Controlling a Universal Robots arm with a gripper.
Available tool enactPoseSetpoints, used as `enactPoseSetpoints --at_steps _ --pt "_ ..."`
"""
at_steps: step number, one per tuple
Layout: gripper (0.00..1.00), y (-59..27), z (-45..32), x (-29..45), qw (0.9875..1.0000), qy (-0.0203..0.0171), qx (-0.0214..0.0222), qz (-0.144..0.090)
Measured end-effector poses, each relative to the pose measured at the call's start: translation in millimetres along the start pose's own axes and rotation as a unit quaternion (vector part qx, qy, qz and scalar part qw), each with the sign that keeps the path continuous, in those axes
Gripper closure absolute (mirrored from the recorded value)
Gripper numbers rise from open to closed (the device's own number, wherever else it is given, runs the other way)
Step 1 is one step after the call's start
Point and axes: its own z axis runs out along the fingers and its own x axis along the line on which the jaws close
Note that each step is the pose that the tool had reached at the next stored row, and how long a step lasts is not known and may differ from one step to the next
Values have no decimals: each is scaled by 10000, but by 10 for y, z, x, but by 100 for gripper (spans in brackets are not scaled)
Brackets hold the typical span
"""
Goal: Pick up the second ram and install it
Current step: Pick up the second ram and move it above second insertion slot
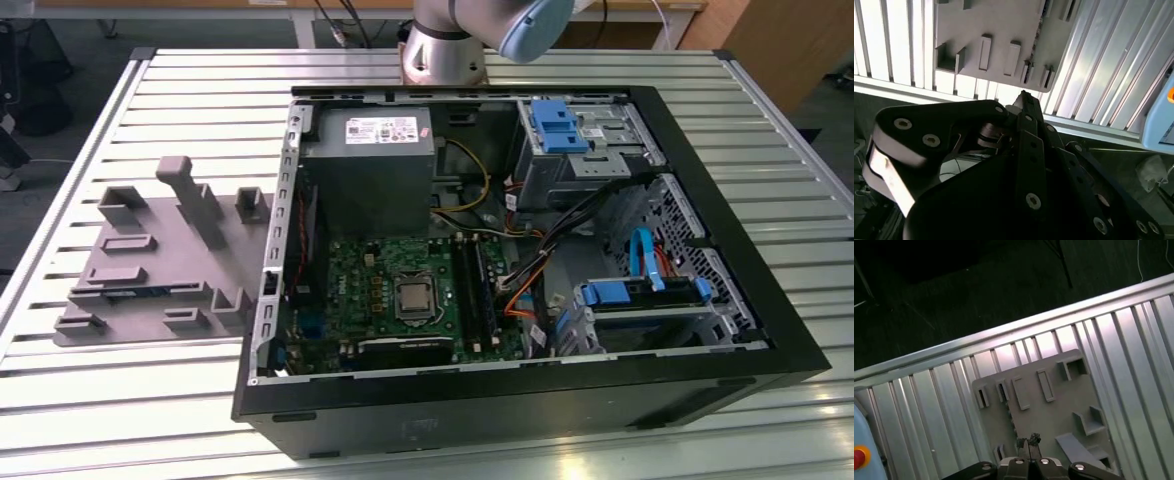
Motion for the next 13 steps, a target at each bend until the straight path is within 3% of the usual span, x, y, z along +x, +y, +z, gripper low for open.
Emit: enactPoseSetpoints --at_steps 4,9,13 --pt "89 0 8 1 9995 8 -4 -306" --pt "89 -1 16 2 9977 17 -5 -683" --pt "89 1 17 3 9974 18 -5 -722"
